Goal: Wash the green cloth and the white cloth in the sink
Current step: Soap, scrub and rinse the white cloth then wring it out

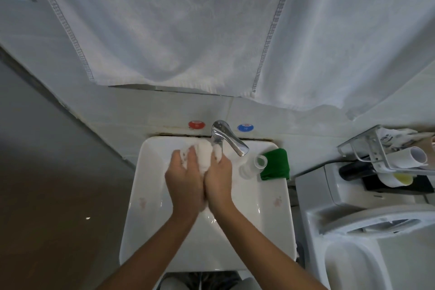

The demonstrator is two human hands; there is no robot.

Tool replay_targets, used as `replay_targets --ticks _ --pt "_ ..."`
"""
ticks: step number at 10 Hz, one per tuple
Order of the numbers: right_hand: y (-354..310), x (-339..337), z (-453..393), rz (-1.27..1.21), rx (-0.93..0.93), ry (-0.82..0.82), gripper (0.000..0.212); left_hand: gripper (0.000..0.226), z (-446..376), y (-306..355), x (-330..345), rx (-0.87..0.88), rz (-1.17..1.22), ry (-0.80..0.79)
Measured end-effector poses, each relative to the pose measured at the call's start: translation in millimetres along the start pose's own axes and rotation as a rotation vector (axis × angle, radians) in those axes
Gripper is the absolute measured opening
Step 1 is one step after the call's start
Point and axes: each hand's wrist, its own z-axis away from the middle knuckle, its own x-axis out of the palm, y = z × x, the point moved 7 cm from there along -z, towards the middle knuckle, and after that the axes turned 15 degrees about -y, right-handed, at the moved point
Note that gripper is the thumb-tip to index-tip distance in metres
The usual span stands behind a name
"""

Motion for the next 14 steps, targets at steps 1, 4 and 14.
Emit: replay_targets --ticks 1,4,14 --pt "-7 9 12 0.131 -0.034 -0.082 0.026 0.03 -16 -12 -10 -0.031 -0.004 0.017" --pt "33 6 -6 0.079 0.115 -0.027 0.055 0.02 -8 -38 -6 -0.121 -0.097 -0.122" --pt "5 -76 -5 0.171 -0.06 0.009 0.031 0.061 -3 -141 0 -0.383 0.273 -0.742"
